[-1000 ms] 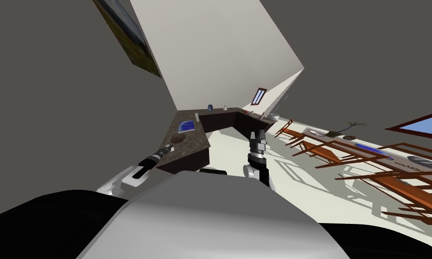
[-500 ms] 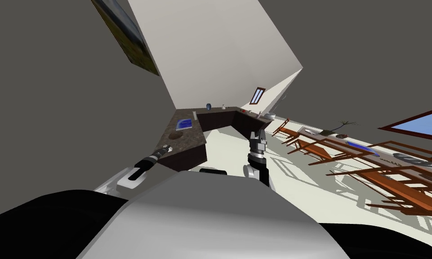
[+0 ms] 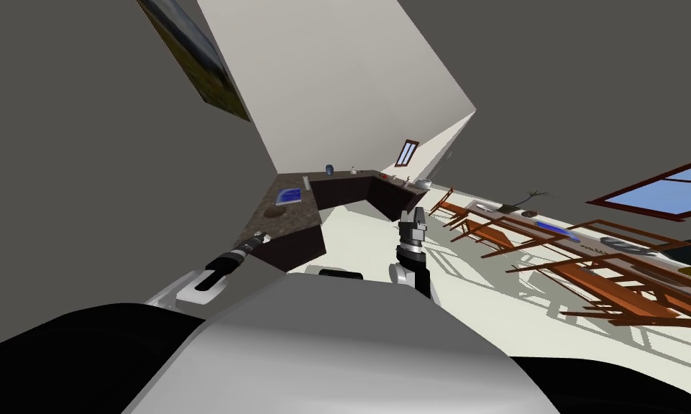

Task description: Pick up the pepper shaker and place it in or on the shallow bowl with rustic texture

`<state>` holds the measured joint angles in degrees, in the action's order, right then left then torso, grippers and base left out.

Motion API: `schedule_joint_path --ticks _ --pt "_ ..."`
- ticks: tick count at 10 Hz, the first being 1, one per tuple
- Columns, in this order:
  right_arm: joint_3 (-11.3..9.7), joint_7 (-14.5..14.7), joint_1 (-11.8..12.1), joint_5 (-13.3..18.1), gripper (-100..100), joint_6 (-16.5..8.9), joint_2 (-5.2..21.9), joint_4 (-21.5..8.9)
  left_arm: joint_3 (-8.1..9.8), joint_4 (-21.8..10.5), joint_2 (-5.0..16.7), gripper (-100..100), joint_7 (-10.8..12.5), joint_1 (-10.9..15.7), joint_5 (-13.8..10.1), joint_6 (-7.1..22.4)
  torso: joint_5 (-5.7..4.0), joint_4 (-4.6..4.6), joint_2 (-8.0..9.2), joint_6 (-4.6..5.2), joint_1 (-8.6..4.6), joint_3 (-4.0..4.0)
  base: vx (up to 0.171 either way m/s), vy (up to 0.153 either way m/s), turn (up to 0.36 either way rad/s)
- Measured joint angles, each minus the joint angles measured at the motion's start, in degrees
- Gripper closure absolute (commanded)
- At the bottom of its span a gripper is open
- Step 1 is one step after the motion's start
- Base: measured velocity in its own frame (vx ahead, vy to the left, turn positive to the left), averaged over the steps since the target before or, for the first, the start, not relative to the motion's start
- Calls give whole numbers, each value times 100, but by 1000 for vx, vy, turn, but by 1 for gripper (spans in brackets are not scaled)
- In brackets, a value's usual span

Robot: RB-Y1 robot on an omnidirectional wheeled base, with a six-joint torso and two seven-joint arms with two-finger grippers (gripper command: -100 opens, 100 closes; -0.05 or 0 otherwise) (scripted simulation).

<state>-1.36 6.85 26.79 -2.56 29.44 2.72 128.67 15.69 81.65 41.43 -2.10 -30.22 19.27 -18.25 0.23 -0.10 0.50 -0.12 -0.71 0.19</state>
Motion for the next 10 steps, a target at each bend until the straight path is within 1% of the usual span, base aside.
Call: schedule_joint_path --ticks 1,2,3,5,6,7,8,10 --pt "0 0 0 0 0 0 0 0 57 -39 2 100 34 -4 -35 -25 0 1 1 -1 8 1 -91 -182 -42" --pt "0 0 0 0 0 0 0 0 111 -81 17 100 72 -1 -70 -45 1 1 -1 0 6 0 -119 -252 -65" --pt "0 0 0 0 0 0 0 0 199 -132 15 100 105 -11 -114 -79 0 0 8 -1 -16 4 -101 -229 -39" --pt "0 0 0 0 0 0 0 0 332 -184 76 100 211 -61 -212 -84 -4 1 -9 3 -11 -4 -30 -223 -106" --pt "0 0 1 0 0 0 0 0 388 -206 117 100 259 -69 -249 -40 -5 -3 -30 10 -12 -15 43 -124 -85" --pt "1 0 2 0 0 0 1 0 427 -202 240 100 331 -122 -294 -4 -6 -5 -48 6 22 -25 97 28 -86" --pt "2 0 2 0 0 0 2 0 435 -199 357 100 391 -138 -315 53 4 -8 -71 11 78 -37 102 120 -95" --pt "4 0 3 0 0 0 4 0 418 -119 547 100 475 -163 -333 208 23 -12 -80 8 155 -44 93 195 -76"
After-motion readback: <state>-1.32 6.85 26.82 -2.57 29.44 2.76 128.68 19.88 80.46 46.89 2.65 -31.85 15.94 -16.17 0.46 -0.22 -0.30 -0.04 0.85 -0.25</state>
